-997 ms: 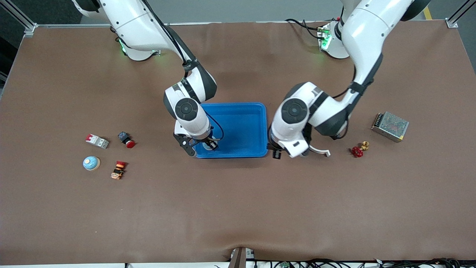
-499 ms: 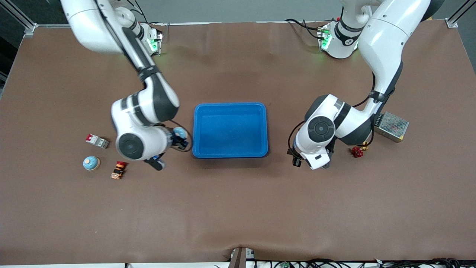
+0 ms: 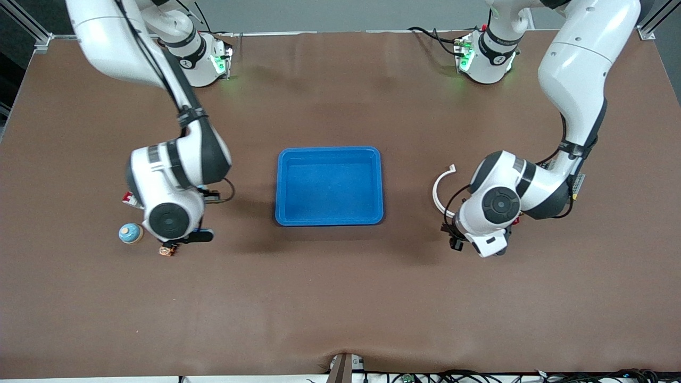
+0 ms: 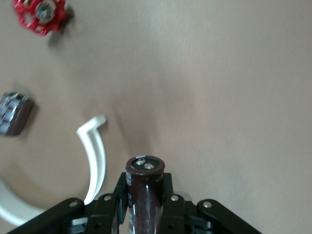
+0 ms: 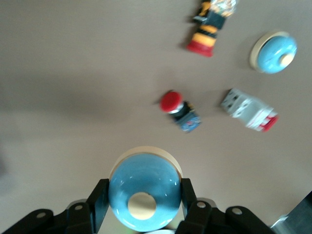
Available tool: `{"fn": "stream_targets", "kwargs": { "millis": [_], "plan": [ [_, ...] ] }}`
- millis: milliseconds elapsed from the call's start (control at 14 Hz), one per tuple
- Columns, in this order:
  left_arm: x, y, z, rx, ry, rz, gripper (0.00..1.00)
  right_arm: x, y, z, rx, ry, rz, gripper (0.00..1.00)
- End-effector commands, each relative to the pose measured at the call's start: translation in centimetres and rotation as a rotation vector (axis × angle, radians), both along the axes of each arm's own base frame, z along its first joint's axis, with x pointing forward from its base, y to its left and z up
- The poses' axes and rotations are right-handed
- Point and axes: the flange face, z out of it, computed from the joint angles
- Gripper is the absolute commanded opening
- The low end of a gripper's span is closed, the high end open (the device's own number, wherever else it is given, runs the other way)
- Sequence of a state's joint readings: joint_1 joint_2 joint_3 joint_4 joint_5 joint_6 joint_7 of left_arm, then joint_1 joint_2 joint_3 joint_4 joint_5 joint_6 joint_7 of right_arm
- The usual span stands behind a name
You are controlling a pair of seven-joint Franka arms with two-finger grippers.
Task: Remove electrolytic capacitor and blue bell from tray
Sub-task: 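Carry the bell toward the breaker while the left gripper carries the capacitor, then release the capacitor by the arc while the right gripper releases the bell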
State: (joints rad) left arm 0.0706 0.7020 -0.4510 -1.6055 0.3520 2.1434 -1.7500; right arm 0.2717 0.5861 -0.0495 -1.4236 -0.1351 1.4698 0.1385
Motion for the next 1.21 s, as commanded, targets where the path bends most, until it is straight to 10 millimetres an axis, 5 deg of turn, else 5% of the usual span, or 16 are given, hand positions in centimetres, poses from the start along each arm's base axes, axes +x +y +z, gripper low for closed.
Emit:
{"fn": "stream_targets", "kwargs": {
  "millis": [0,570,641,783,855,1139],
  "plan": [
    [0.9,1.7,-1.3,-0.026,-0.027,-0.027,0.0,0.3,-5.2,1.6,0.056,0.04,0.102,0.0],
    [1.3,2.9,-5.3,0.001,-0.053,-0.075,0.0,-4.3,-9.6,-2.2,0.104,-0.07,0.216,0.0],
    [1.5,3.4,-5.4,0.011,-0.055,-0.096,0.15,-5.2,-9.6,-2.7,0.11,-0.081,0.223,0.0],
    [1.8,3.8,-5.1,0.016,-0.063,-0.143,0.79,-7.3,-10.7,-3.3,0.126,-0.117,0.225,0.0],
    [2.2,3.9,-4.4,0.016,-0.075,-0.145,1.0,-8.3,-10.9,-3.6,0.137,-0.125,0.239,0.0],
    [5.1,4.4,0.7,0.017,-0.163,-0.212,1.0,-11.6,-15.2,-5.6,0.198,-0.17,0.285,0.0]
  ]
}}
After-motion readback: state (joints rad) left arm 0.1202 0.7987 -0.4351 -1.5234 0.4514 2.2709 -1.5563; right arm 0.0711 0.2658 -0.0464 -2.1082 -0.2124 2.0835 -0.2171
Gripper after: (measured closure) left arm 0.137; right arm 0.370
